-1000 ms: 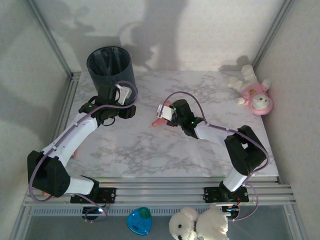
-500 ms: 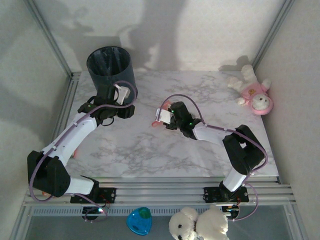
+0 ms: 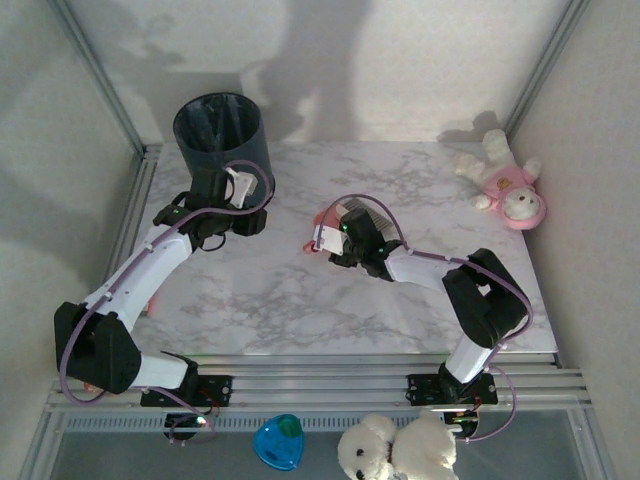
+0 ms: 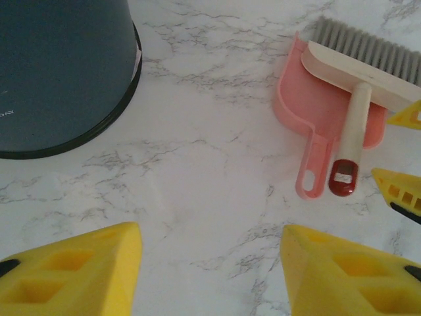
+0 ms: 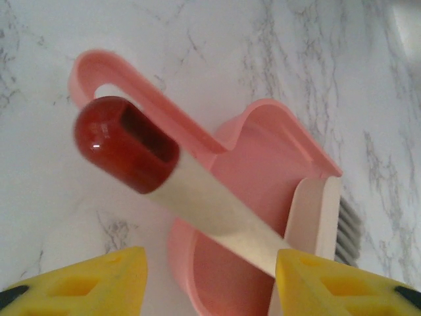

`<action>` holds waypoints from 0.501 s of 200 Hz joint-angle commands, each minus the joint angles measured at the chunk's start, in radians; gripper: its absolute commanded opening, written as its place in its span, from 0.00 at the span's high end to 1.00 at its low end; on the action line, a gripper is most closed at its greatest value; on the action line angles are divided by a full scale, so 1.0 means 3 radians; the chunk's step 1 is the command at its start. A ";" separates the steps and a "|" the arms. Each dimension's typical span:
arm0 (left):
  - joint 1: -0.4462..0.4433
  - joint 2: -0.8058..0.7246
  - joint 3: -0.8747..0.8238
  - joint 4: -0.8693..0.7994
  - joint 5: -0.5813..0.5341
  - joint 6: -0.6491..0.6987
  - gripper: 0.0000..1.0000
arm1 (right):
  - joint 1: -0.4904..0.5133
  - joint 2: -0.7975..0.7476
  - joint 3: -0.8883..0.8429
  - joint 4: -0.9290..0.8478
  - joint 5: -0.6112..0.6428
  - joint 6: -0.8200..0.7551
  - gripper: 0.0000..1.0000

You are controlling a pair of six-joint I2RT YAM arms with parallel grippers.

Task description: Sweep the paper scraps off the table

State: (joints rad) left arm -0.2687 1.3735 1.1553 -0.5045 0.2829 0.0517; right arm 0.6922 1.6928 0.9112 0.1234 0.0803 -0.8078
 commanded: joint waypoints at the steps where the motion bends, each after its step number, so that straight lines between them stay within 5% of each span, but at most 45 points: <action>1: 0.0043 0.0013 -0.0026 0.0030 0.0075 0.0003 0.43 | 0.0024 -0.0024 -0.0065 -0.0094 -0.0049 0.0019 0.45; 100: 0.0042 -0.0029 0.0045 0.0134 -0.0175 -0.0423 0.42 | 0.0027 -0.0255 -0.0277 0.0293 0.0173 0.0439 0.44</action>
State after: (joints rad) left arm -0.2646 1.3735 1.1553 -0.4957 0.2878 0.0124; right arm 0.6922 1.6722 0.8562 0.1394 0.0906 -0.7433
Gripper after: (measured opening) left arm 0.575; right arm 0.557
